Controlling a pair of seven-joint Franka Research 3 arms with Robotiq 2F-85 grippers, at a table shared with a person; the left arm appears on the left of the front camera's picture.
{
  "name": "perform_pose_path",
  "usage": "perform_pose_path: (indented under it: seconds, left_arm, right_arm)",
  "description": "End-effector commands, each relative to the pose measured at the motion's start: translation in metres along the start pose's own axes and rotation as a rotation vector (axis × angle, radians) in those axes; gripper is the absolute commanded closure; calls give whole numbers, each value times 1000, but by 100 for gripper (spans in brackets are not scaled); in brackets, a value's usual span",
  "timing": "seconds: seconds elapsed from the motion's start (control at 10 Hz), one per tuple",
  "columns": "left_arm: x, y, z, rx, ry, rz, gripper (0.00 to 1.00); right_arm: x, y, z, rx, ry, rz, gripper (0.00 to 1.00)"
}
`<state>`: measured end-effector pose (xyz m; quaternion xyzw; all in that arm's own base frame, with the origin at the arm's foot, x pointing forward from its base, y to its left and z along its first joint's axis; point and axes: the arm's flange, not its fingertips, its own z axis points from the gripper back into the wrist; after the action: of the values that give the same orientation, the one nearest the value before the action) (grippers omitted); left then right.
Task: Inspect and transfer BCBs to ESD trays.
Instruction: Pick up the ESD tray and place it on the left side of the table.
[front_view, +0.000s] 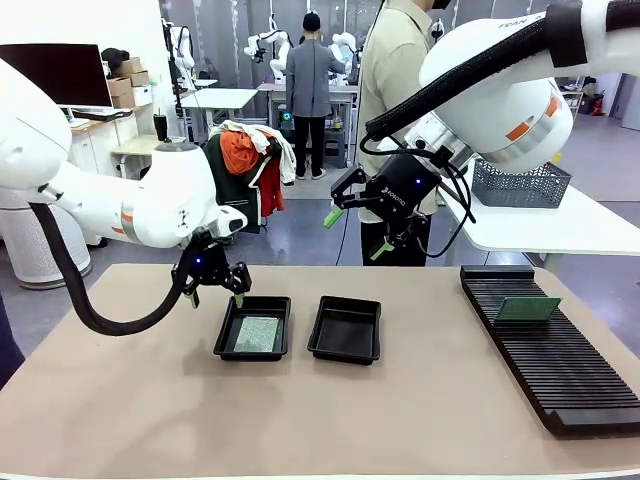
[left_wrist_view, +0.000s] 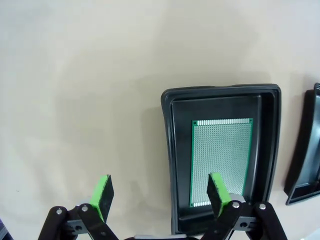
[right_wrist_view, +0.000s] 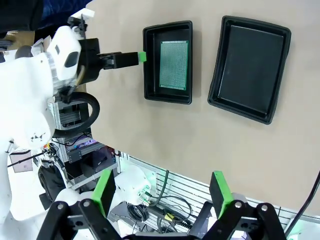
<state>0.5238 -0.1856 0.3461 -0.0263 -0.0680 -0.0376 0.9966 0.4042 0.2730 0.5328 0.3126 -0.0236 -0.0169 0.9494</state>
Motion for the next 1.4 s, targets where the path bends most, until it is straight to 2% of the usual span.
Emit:
perform_pose_path:
  seconds: [0.0,0.4,0.5,0.6,1.2,1.3]
  left_arm:
    - [5,-10,-16,53,-19,8,0]
    - [2,-14,-36,96,-20,-5,0]
    - [2,-16,-35,93,-30,5,0]
    - [-2,-9,-33,66,12,-20,0]
    - [-2,-9,-33,66,12,-20,0]
    - [-2,-11,-33,68,8,-18,3]
  right_arm:
    - [3,0,-1,-6,-3,-1,0]
    - [3,0,-1,-6,-3,-1,0]
    - [3,0,-1,-6,-3,-1,0]
    - [3,0,-1,-6,-3,-1,0]
    - [3,0,-1,-6,-3,-1,0]
    - [3,0,-1,-6,-3,-1,0]
